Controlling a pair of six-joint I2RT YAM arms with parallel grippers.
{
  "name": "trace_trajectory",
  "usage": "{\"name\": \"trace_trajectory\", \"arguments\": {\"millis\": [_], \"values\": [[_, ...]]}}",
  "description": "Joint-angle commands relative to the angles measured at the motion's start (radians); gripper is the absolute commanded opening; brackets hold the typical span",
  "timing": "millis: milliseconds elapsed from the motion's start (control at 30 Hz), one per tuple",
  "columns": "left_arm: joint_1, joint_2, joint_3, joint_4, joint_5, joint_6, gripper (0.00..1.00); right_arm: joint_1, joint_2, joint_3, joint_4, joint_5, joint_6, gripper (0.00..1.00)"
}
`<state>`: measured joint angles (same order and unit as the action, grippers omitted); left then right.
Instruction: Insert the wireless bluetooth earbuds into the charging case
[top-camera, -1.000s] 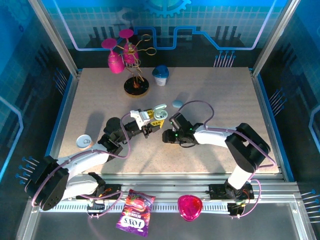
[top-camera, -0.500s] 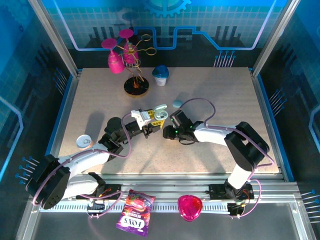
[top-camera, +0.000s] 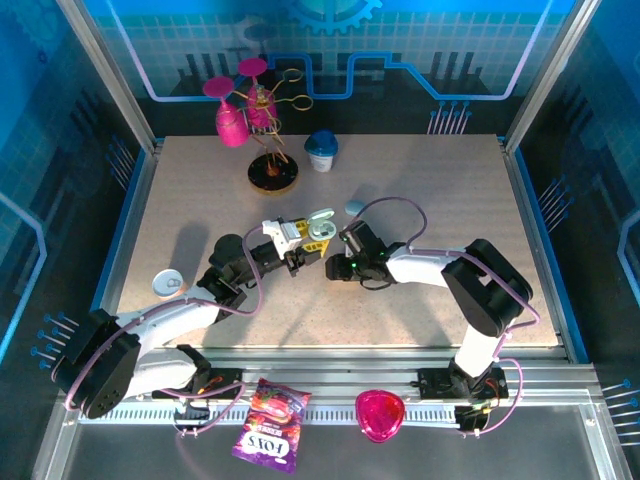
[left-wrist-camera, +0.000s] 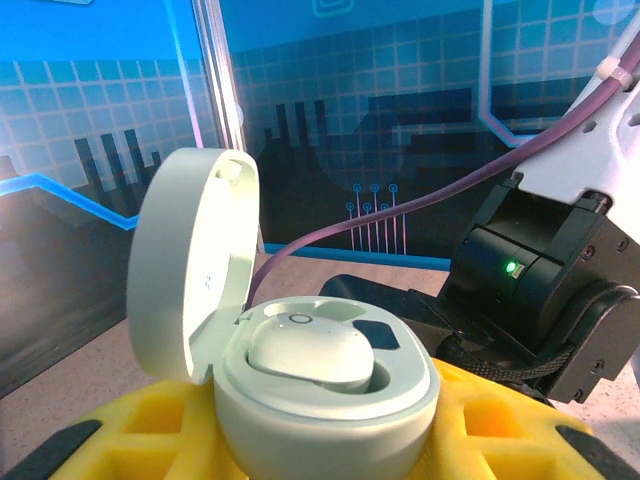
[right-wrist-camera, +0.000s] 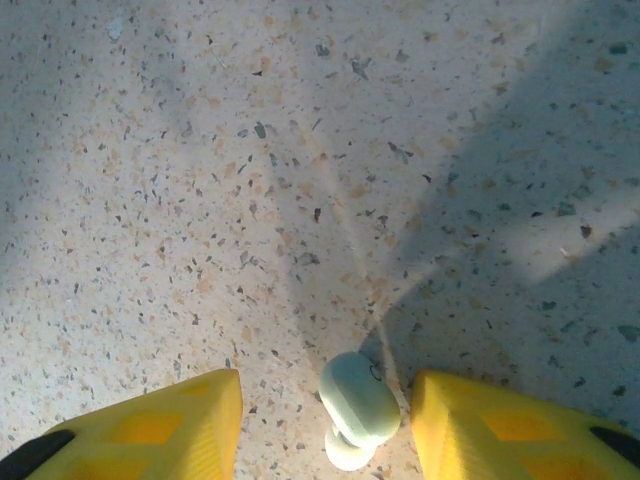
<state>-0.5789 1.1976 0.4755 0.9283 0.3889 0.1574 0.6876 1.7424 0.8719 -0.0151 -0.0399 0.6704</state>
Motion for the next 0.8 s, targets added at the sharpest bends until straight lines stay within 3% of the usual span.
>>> {"name": "trace_trajectory", "arguments": {"millis": [0, 200, 433, 767], "values": [[-0.007, 0.000, 0.042, 0.022, 0.004, 0.001, 0.20, -0.001, -0.008, -0.033, 0.061, -0.011, -0.074, 0.49], [-0.006, 0.007, 0.051, 0.019, 0.004, 0.002, 0.20, -0.003, -0.027, -0.035, 0.057, 0.060, -0.147, 0.51], [-0.007, 0.019, 0.053, 0.014, 0.001, 0.007, 0.20, -0.004, -0.015, -0.013, 0.051, 0.031, -0.155, 0.51], [-0.007, 0.048, 0.061, 0.030, 0.004, -0.001, 0.20, -0.006, -0.020, -0.040, 0.074, -0.031, -0.148, 0.41]]}}
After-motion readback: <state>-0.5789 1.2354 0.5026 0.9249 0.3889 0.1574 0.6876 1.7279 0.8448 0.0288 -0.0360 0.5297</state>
